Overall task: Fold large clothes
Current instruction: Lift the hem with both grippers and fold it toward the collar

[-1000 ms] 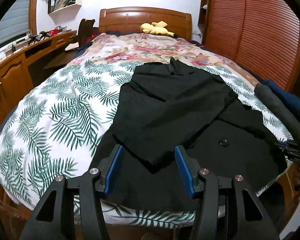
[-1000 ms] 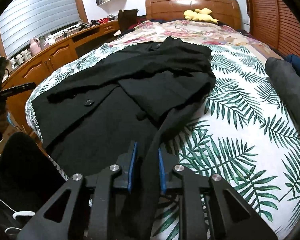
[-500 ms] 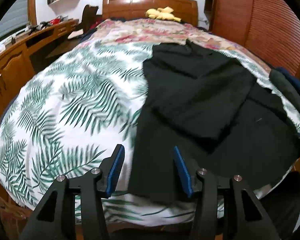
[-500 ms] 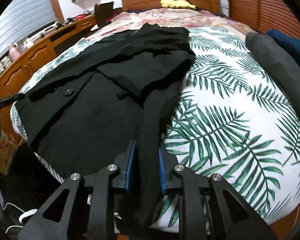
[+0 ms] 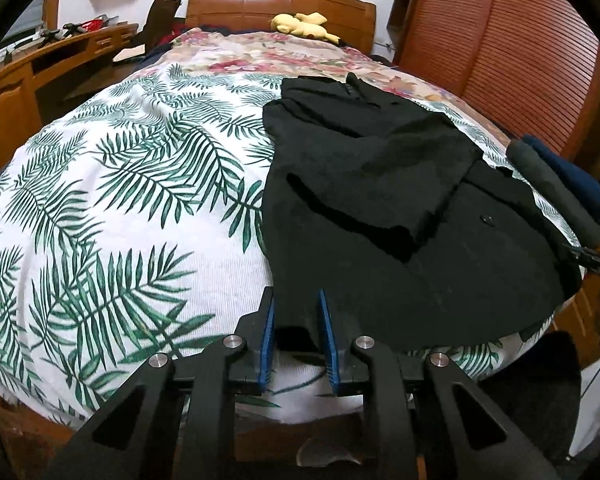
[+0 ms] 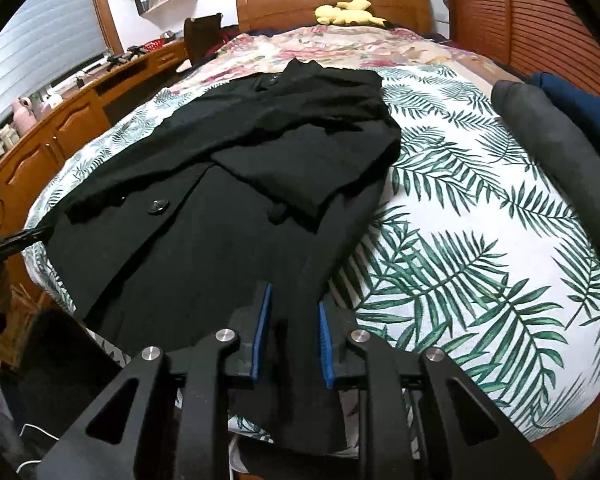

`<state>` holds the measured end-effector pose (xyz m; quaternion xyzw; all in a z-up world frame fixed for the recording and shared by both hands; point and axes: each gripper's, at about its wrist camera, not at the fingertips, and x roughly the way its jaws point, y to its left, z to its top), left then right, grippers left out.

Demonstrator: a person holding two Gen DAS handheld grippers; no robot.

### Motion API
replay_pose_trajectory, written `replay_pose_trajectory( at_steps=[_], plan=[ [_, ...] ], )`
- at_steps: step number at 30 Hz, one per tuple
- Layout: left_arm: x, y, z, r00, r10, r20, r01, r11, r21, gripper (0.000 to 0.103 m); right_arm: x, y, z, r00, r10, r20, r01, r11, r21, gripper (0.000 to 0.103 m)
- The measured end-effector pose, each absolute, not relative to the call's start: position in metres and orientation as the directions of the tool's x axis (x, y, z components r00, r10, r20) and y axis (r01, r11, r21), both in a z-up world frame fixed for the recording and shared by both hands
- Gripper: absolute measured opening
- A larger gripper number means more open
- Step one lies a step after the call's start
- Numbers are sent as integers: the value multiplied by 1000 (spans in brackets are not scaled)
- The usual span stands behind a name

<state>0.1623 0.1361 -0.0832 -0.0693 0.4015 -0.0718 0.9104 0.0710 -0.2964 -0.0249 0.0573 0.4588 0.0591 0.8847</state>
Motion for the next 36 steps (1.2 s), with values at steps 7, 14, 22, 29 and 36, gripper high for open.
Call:
replay_pose_trajectory(
  at_steps=[7,14,22,29,36],
  plan=[
    [146,130,-70,691,-205,-694,91,976,-198,6,55,-312,-42,522,149,-840,16,983,184,23],
    [142,121,-44,723,-210,-659,102,975,-199,4,45,-317,-44,520,202,-830,31,966,255,23],
    [133,114,-7,792,-185,-582,80,976,-201,4,51,-308,-25,600,272,-752,-55,952,301,8],
    [121,106,25,836,-198,-512,112,975,-194,4,51,-323,33,727,264,-633,-68,946,317,7],
    [89,111,56,872,-229,-433,163,969,-184,4,42,-321,81,794,234,-562,-82,956,282,6]
  ],
)
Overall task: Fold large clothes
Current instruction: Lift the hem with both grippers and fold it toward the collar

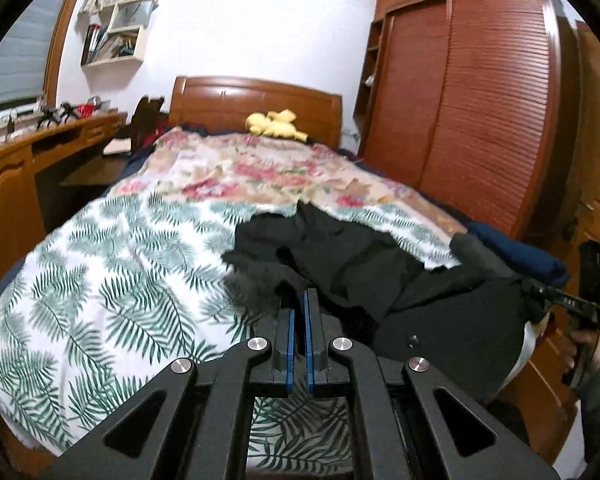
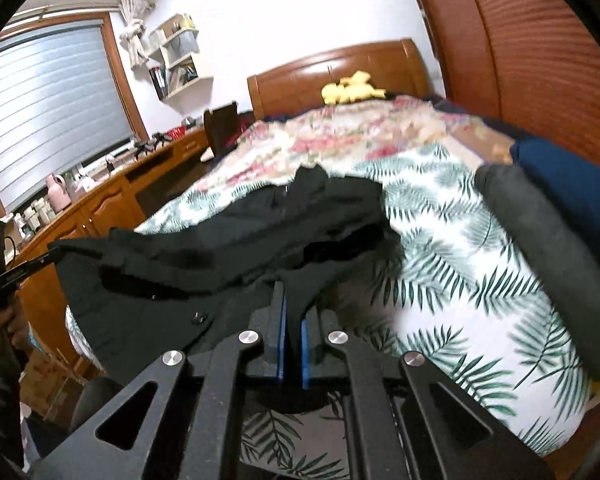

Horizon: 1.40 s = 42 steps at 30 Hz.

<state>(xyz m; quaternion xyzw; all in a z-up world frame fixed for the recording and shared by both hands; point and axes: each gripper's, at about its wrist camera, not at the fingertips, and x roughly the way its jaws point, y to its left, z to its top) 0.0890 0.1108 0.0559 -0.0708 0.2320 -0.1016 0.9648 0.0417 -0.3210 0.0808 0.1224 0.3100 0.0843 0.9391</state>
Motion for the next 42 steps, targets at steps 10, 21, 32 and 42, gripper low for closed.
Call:
replay_pose_trajectory(
  at_steps=[10,21,32,42],
  plan=[
    [19,138,95,923,-239,-301,189,964,-185,4,13,-310,174,869,206,-450,-135,974,184,5],
    [-16,150,86,933,-230,-275,192,968,-158,4,-17,-295,210,894,180,-411,-162,984,80,5],
    [80,157,47,883,-235,-407,164,965,-203,4,65,-318,123,808,172,-563,-92,982,168,5],
    [182,152,68,864,-247,-438,173,964,-203,4,141,-345,108,780,129,-612,-29,985,171,5]
  ],
)
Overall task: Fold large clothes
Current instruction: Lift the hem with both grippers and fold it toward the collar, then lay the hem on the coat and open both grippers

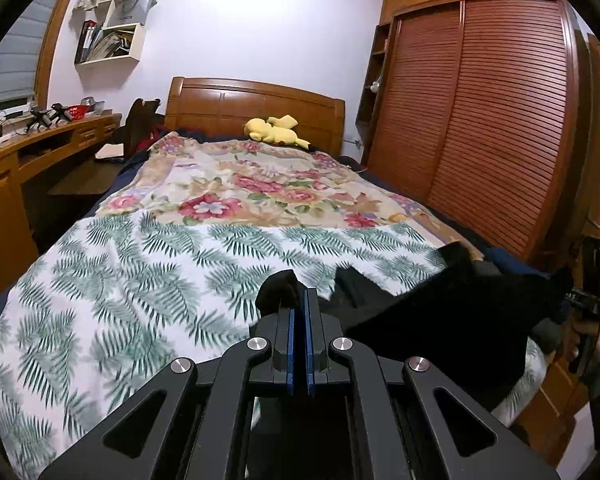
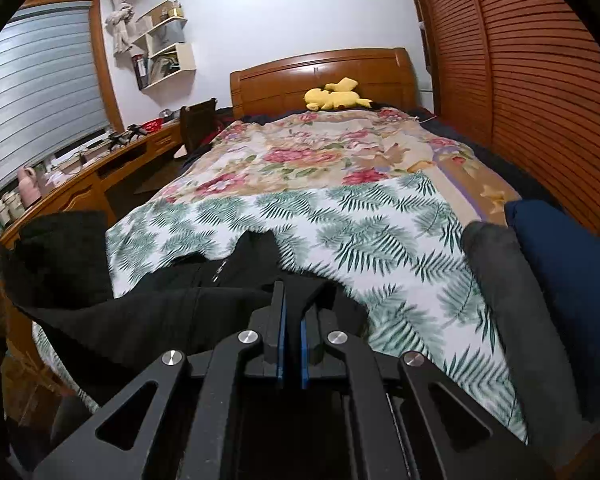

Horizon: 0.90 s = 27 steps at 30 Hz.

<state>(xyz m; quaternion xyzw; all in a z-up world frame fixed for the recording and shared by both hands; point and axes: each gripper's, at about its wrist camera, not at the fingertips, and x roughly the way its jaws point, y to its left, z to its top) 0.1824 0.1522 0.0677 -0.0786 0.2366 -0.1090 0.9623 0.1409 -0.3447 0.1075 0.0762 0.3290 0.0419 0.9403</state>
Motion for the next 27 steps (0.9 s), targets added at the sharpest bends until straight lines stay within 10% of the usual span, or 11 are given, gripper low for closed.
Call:
replay_pose_trajectory(
  at_steps=[17,21,24,27],
  plan=[
    [344,119,71,851,-172,-495,167,984,-54,5,299,-358,87,781,-47,-622,81,996,27,6],
    [360,109,50,811,-144,-567,154,988,-30,18,324,-364,60,720,-50,-692,115,992,47,7],
    [361,106,46,797,-147,-586,167,986,-19,54,326,-362,47,696,-45,-717,120,991,54,38],
    [356,108,43,794,-150,-589,159,987,-36,59,322,-364,45,701,-80,-709,148,988,34,55]
  ],
)
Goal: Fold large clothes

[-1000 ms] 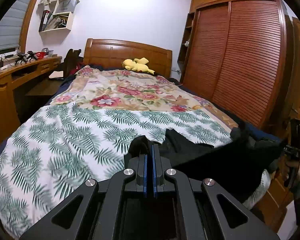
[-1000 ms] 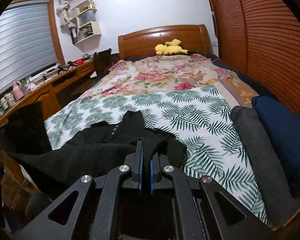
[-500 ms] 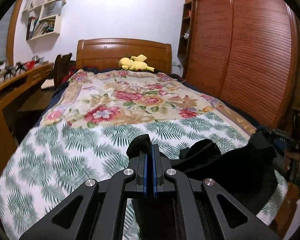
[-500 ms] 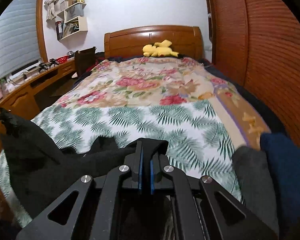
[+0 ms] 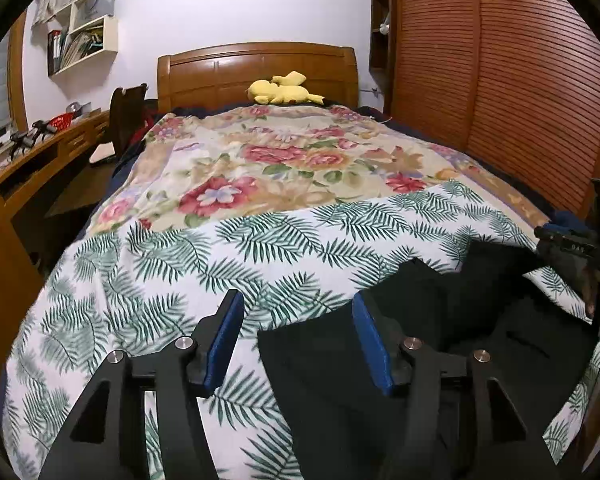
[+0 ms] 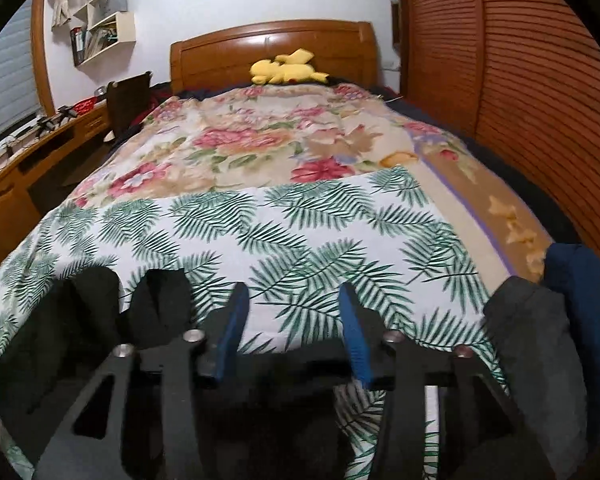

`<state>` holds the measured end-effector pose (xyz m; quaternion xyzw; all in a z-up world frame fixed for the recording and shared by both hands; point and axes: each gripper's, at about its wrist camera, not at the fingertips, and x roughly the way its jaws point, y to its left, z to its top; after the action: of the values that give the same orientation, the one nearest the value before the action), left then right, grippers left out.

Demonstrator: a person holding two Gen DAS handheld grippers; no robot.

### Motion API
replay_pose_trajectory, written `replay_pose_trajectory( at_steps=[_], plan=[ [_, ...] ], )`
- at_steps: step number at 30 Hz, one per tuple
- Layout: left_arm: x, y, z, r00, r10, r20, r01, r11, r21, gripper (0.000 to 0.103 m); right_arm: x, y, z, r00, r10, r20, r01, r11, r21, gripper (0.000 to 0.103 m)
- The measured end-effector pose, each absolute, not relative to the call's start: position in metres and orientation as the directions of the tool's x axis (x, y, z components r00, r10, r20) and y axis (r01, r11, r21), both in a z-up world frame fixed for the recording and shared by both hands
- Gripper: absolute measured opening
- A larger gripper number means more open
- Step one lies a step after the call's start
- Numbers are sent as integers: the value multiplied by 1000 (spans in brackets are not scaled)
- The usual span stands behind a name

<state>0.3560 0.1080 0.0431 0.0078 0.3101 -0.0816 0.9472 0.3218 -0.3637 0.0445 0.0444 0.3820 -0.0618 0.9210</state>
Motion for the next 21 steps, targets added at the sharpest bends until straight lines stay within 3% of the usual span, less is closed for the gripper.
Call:
replay_pose_trajectory(
  at_steps=[2,21],
  plan=[
    [351,110,42,789,-167,-591,162,985,-62,59,319,-366,45,691,-70,-720,155,986,53,60],
    [280,112,33,754,-218,-619,187,975,-116,60,205,-288,0,593,70,-802,-44,998,55,60]
  ],
)
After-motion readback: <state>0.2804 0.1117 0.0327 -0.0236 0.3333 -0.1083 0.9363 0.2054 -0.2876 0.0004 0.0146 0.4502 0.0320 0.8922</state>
